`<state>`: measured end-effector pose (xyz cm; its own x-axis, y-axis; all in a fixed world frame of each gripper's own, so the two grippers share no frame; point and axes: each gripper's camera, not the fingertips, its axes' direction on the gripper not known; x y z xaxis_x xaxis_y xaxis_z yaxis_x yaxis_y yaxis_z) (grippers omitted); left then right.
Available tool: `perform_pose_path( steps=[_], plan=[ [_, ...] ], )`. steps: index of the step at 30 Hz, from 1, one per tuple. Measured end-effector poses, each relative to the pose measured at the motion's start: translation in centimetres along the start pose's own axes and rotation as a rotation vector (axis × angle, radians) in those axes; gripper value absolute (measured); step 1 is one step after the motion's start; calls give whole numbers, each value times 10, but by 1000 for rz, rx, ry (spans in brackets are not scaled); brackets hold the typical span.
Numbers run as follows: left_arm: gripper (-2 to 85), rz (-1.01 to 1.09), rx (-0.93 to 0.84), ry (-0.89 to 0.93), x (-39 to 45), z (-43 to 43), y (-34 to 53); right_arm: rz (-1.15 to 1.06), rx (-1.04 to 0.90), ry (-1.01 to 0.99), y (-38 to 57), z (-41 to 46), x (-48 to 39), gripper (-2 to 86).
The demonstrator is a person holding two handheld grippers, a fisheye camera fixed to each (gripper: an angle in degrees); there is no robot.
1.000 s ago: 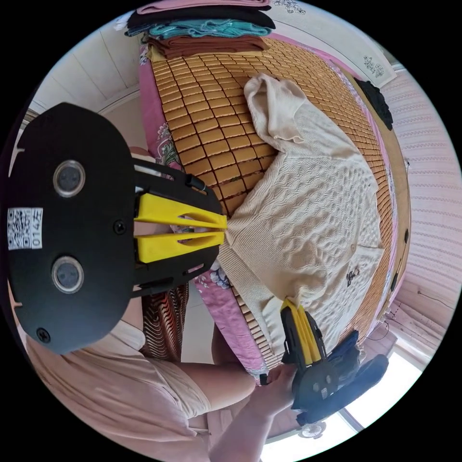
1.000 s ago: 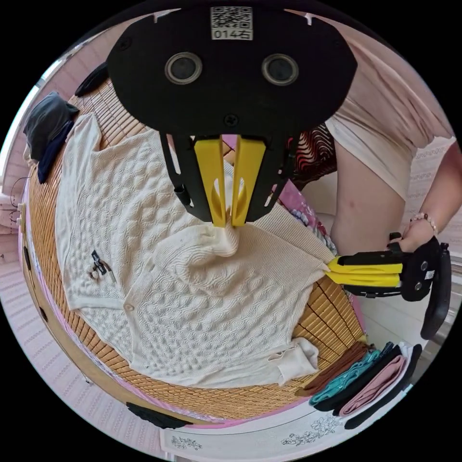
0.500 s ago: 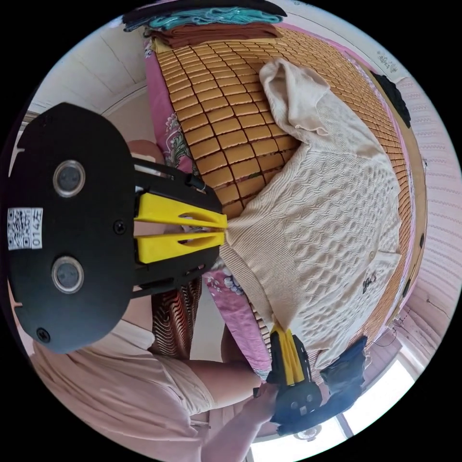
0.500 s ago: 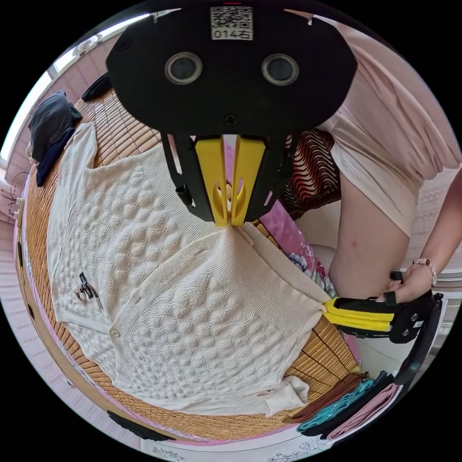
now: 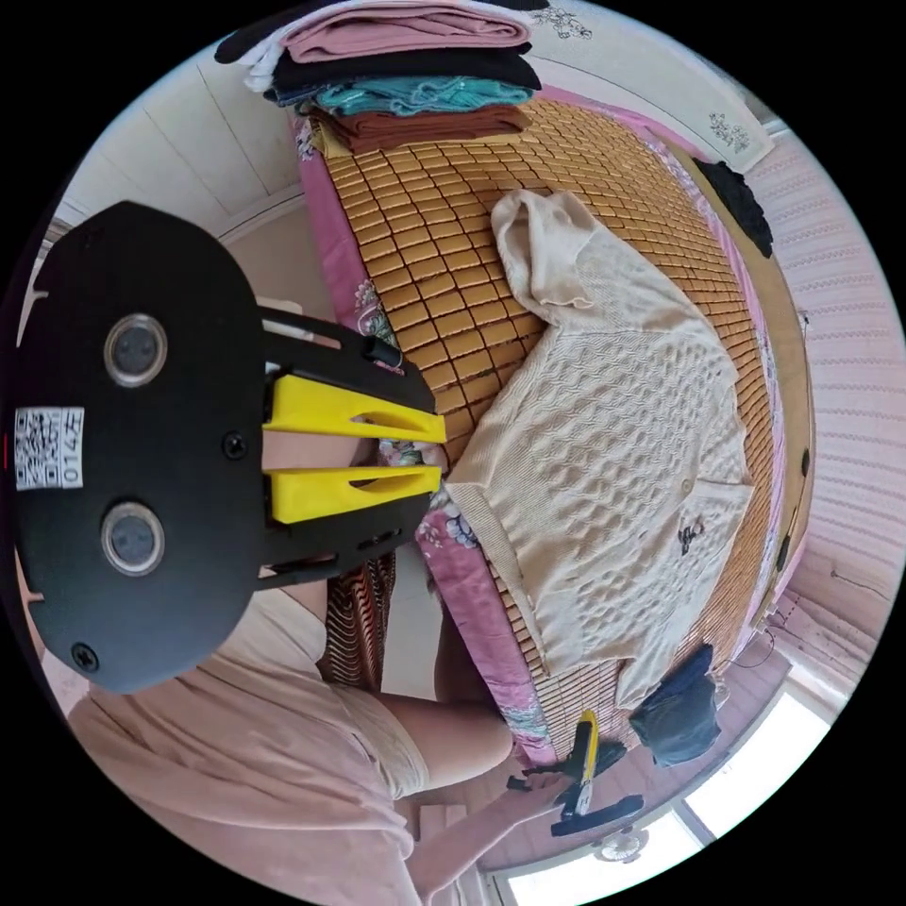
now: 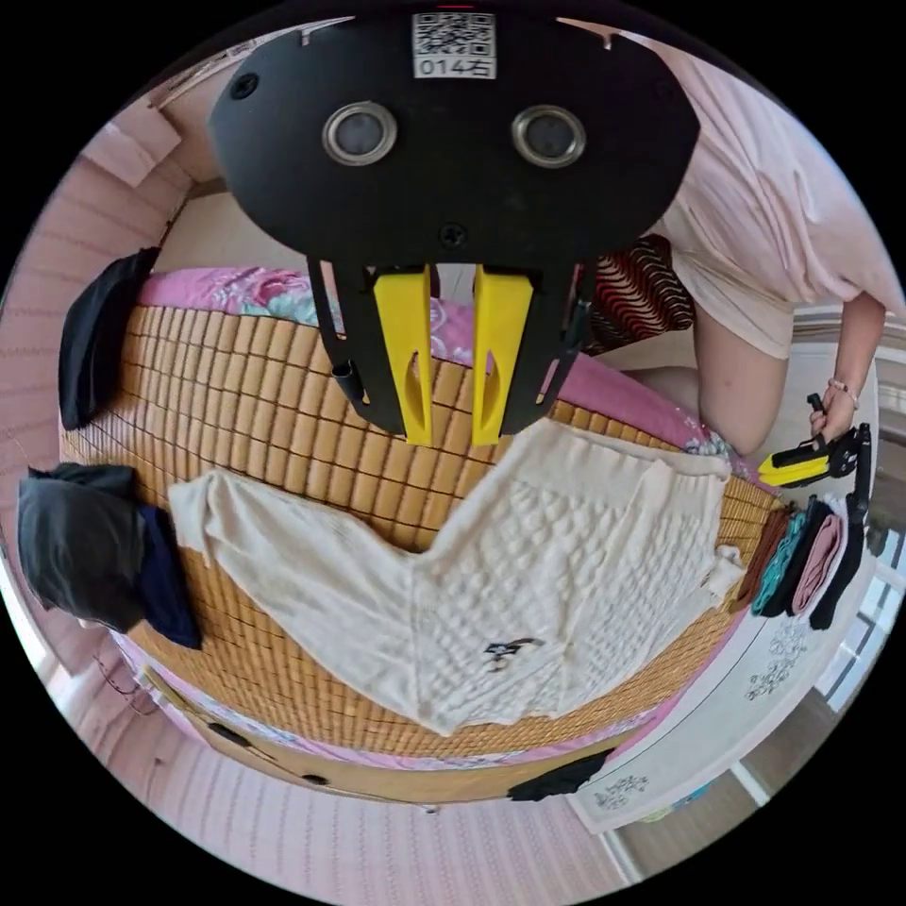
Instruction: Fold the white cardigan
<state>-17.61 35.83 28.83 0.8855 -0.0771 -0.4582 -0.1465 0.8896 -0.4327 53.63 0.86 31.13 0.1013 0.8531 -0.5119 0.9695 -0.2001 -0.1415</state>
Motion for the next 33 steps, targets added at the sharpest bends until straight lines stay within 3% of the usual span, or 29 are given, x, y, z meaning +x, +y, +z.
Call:
perform_pose_path(
  steps=[7,16,22,26,30,33],
  plan=[
    [49,273,35,70,87,12,-90,280,129,52,-15,-23,136,75],
    [37,548,13,216,215,79,-241,370,92,99,-60,8,209,49],
    [34,690,23,238,263,98,-284,522,462,-29,39,-57,243,9],
    [38,711,32,226,275,107,-304,653,444,-153,98,-40,267,3],
    [40,686,2,223,280,124,-317,730,380,-72,125,-27,269,-1],
    [37,687,-39,199,289,143,-317,647,383,-55,104,-25,260,-2]
  ],
)
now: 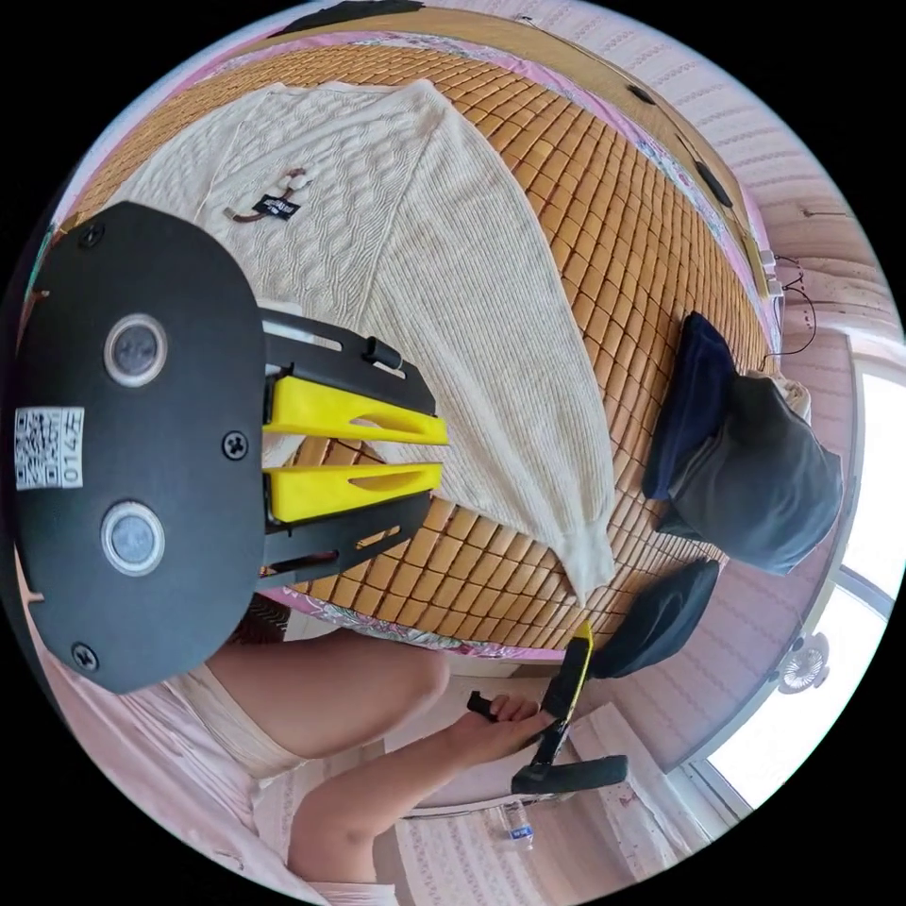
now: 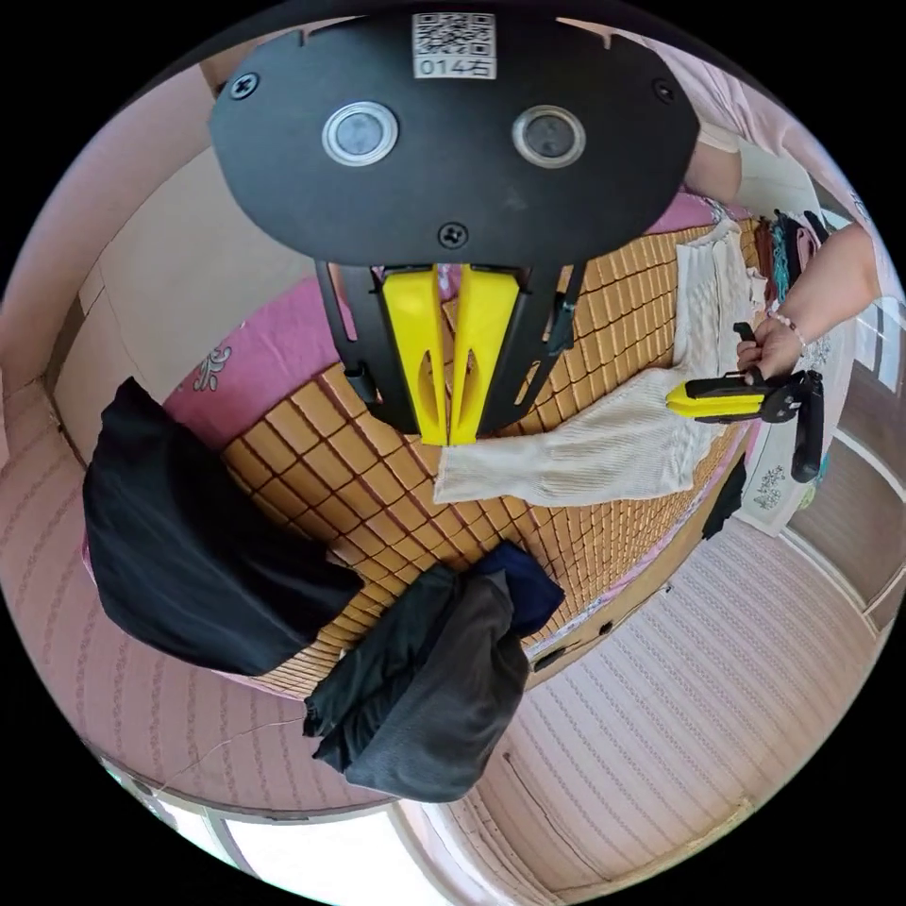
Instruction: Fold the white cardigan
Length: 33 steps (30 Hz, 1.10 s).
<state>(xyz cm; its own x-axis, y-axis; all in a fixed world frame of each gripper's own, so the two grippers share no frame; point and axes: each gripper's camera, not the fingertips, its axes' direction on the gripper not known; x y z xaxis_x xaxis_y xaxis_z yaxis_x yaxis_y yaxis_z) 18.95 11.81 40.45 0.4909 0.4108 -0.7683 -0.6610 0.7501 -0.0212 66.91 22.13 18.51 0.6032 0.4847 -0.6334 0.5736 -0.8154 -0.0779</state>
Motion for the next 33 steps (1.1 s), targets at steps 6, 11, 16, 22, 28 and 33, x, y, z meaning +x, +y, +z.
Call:
perform_pose_path(
  steps=[6,11,16,22,28,33],
  plan=[
    [8,-17,-17,-12,9,23,9,-200,-159,181,-28,71,-38,-3],
    [-6,-60,19,30,13,-2,26,-239,-230,211,-28,95,-40,-3],
    [-1,-120,151,48,30,-66,108,-313,-176,220,17,82,-67,-4],
    [9,-384,151,-79,35,-127,288,-376,-198,128,114,73,-112,-3],
    [29,-761,225,-212,36,-165,454,-555,-303,28,178,107,-190,2],
    [43,-961,401,-326,39,-187,540,-801,-337,-66,201,144,-287,15]
  ],
)
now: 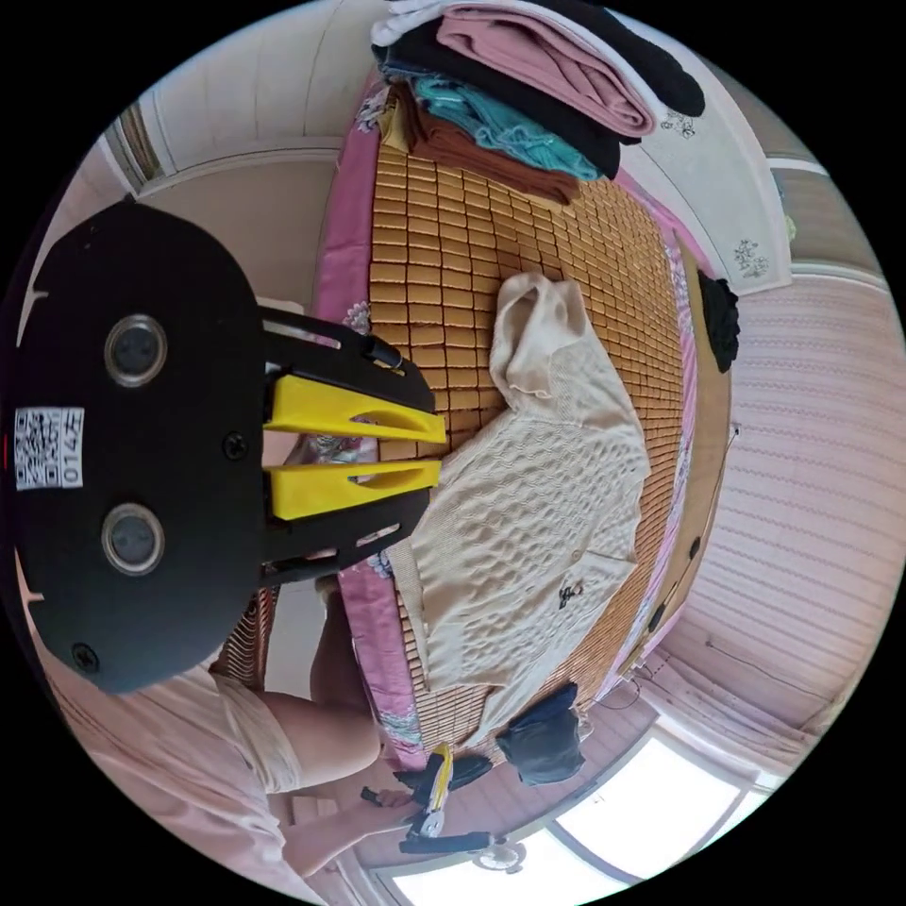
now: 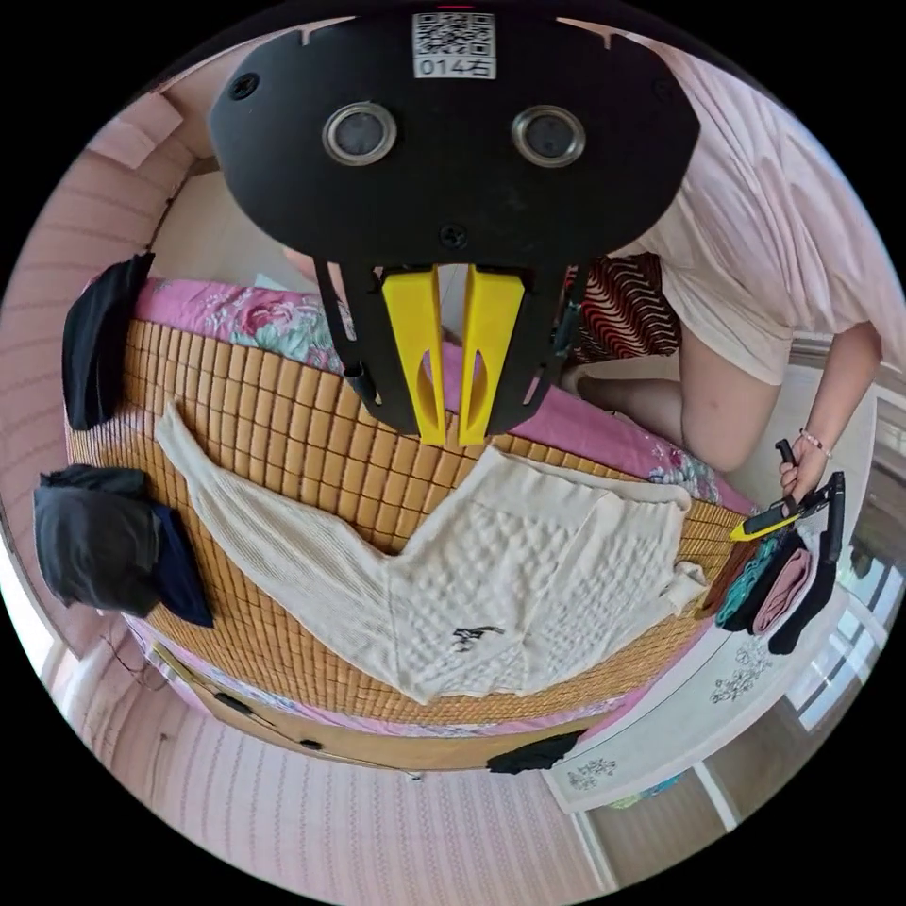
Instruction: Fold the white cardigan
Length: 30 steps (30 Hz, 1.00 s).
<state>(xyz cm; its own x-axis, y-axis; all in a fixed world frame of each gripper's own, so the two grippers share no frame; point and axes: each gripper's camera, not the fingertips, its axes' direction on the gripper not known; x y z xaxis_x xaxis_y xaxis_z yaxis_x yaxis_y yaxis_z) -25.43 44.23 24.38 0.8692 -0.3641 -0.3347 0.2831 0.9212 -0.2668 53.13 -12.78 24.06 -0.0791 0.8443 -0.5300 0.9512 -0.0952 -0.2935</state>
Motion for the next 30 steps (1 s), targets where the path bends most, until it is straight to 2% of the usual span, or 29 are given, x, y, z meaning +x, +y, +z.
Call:
perform_pose_path(
  steps=[4,10,16,19,22,24,30],
  plan=[
    [56,-54,101,-42,-26,-10,12,-293,-24,-55,-74,46,-93,46],
    [73,-126,236,-162,-66,-19,11,-566,-84,-176,-181,136,-228,100],
    [84,-20,267,-131,-99,-15,-14,-674,-136,-109,-257,250,-325,111],
    [92,69,253,-70,-101,-10,-33,-635,-187,-31,-283,319,-341,101],
    [90,94,167,-22,-104,8,-41,-577,-311,-99,-295,376,-341,62],
    [80,50,24,40,-114,22,-50,-586,-254,-127,-293,381,-341,33],
    [-5,-51,44,106,-152,-6,-59,-673,-247,-207,-296,401,-361,6]
  ],
)
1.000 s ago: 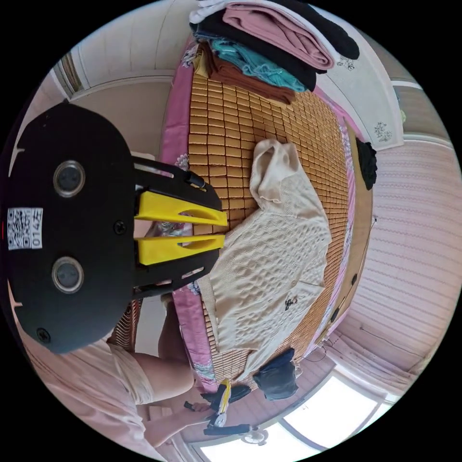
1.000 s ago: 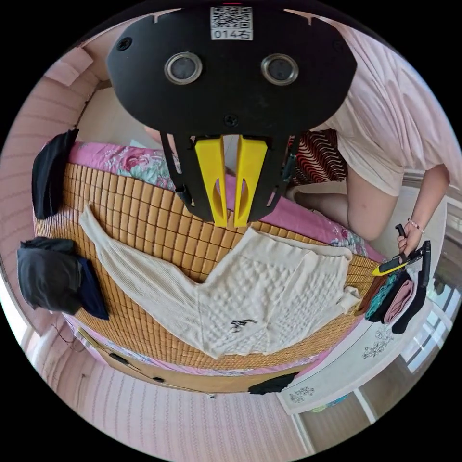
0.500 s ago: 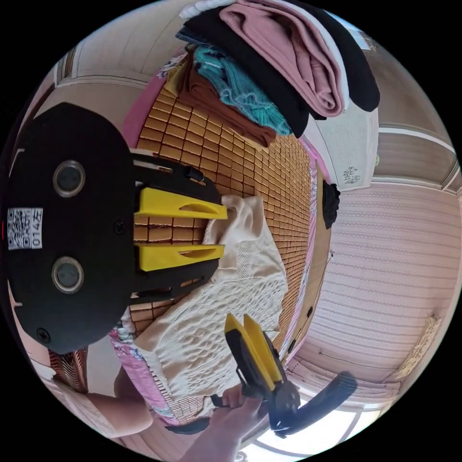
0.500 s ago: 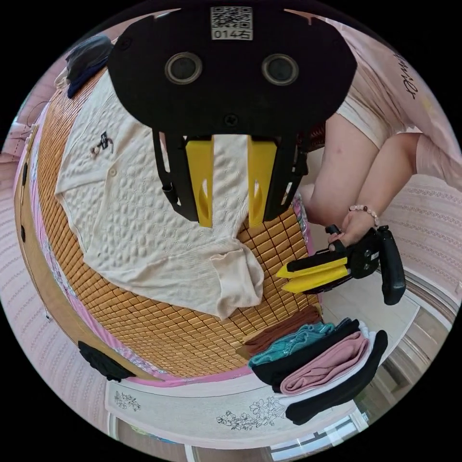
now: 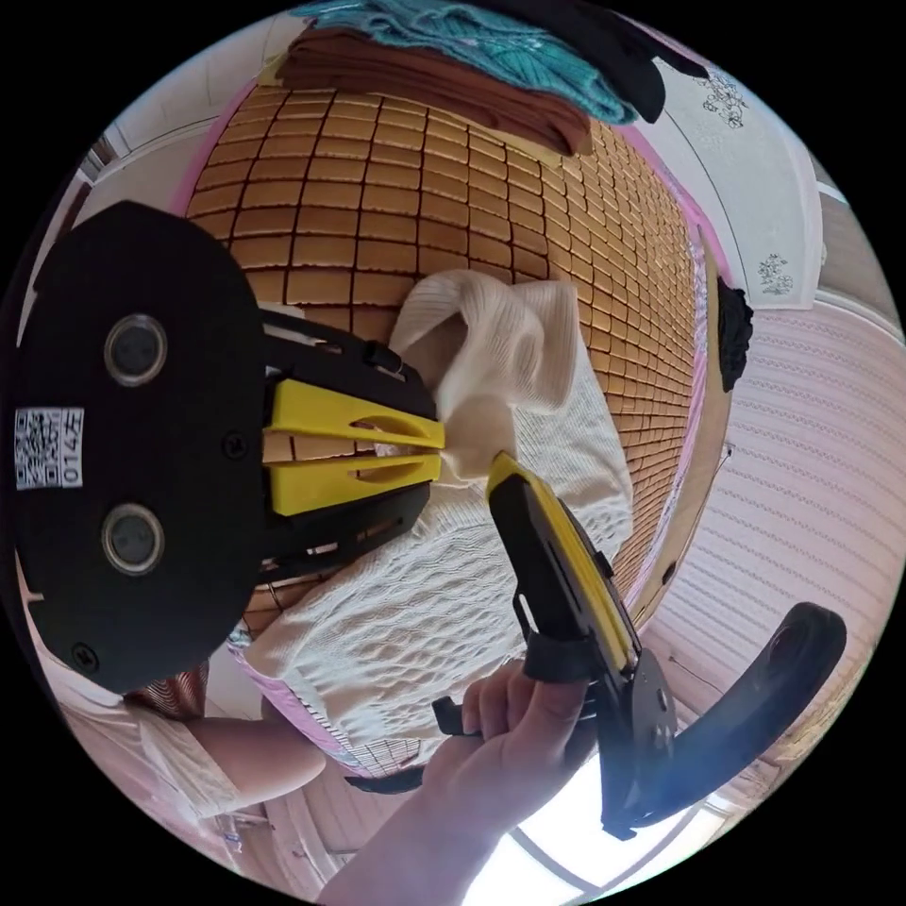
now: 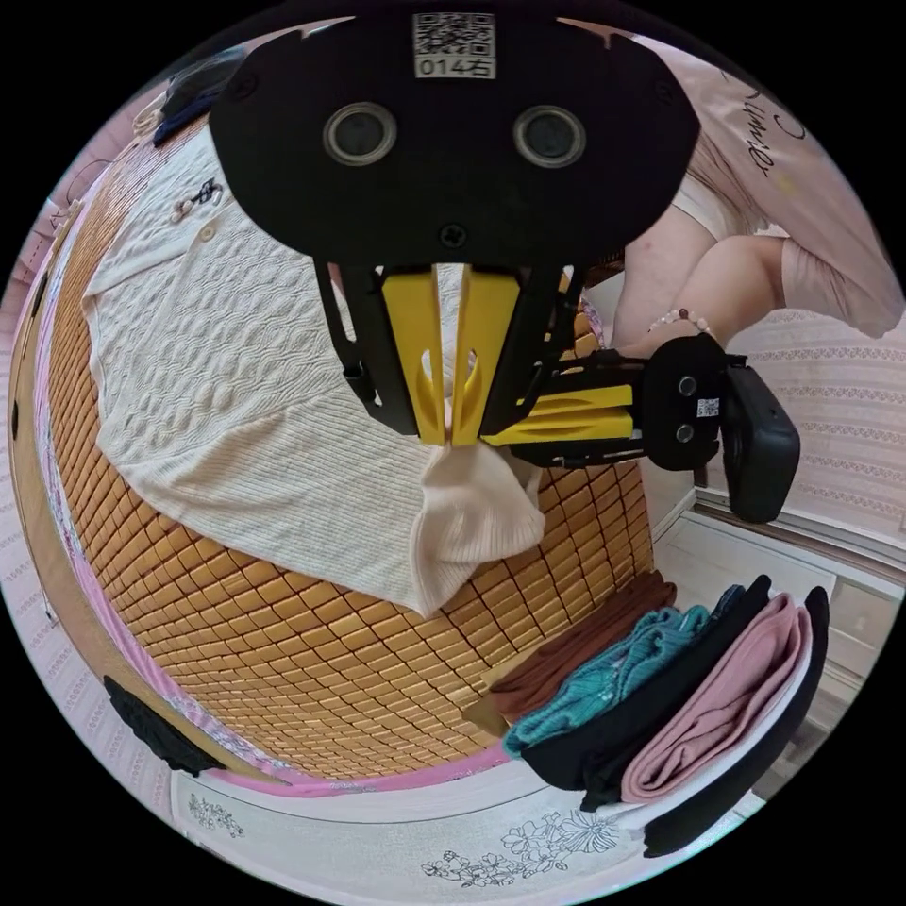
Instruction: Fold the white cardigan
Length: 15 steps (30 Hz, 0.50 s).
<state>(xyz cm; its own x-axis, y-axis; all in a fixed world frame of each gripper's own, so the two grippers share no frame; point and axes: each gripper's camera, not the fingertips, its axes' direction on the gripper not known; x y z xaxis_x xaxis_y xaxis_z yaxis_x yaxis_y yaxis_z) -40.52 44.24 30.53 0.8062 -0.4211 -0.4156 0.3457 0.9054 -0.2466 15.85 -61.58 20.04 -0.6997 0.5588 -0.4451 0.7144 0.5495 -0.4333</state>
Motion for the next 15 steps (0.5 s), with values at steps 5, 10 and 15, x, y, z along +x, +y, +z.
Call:
perform_pose_path(
  steps=[5,10,15],
  plan=[
    [-8,-83,218,-68,-34,-68,11,-84,106,-37,-24,-1,-16,7],
    [10,-348,499,-197,-95,-146,52,-237,276,-195,-80,3,-64,29],
    [45,-519,497,-226,-146,-180,77,-233,288,-209,-105,29,-72,76]
  ],
)
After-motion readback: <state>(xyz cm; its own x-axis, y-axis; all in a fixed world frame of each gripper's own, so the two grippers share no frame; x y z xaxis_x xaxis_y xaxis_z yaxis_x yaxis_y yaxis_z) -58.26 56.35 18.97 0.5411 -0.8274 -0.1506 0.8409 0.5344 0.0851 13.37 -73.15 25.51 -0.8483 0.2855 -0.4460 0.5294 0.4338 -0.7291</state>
